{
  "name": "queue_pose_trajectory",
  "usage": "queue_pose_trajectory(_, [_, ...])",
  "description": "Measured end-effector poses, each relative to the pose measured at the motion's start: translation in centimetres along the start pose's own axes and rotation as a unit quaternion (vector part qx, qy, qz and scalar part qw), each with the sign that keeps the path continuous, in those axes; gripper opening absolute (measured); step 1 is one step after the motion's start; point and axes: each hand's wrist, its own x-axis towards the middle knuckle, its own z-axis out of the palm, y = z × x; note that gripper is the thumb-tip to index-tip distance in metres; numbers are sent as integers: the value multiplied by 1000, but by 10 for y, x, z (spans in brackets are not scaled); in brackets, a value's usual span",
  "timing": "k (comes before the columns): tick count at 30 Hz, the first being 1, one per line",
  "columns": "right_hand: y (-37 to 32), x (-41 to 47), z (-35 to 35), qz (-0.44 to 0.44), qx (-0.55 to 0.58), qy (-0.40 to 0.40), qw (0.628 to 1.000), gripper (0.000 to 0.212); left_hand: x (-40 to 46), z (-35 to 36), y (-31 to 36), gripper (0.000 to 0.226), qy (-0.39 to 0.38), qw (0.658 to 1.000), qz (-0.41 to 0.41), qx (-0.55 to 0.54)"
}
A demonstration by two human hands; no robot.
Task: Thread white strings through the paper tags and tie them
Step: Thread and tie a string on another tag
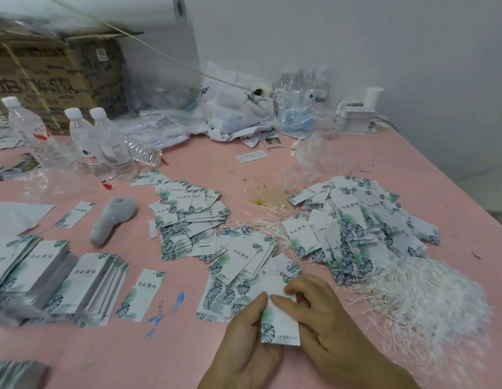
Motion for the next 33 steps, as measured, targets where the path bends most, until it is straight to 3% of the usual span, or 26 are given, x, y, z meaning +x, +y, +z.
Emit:
queue_pose_trajectory(4, [-3, -2, -12, 55, 79, -22, 995, 44, 2, 2, 0, 55, -27, 999, 15, -13])
queue_pose_trajectory(7, [3, 0, -39, 218, 137, 118, 959, 39, 8, 0, 1, 49, -7, 997, 55, 49])
queue_pose_trajectory(9, [17, -3, -60, 314, 110, 153, 930, 34, 8, 1, 1, 50, -5, 997, 54, 56])
queue_pose_trajectory(14, [27, -8, -72, 425, 0, -35, 905, 13, 7, 4, -1, 56, -6, 996, 57, 69])
queue_pose_trajectory(18, [28, -5, -59, 419, -92, -80, 900, 6, 7, 5, -2, 65, -10, 995, 59, 86])
queue_pose_trajectory(27, [37, -5, -48, 397, -175, -79, 898, 16, 11, 1, -3, 52, -47, 994, 59, 85])
queue_pose_trajectory(29, [36, -4, -50, 391, -142, -43, 908, 17, 11, 1, -3, 52, -59, 993, 57, 87])
queue_pose_trajectory(33, [28, -1, -62, 322, -40, 135, 936, 23, 13, 4, -5, 49, -79, 992, 67, 71])
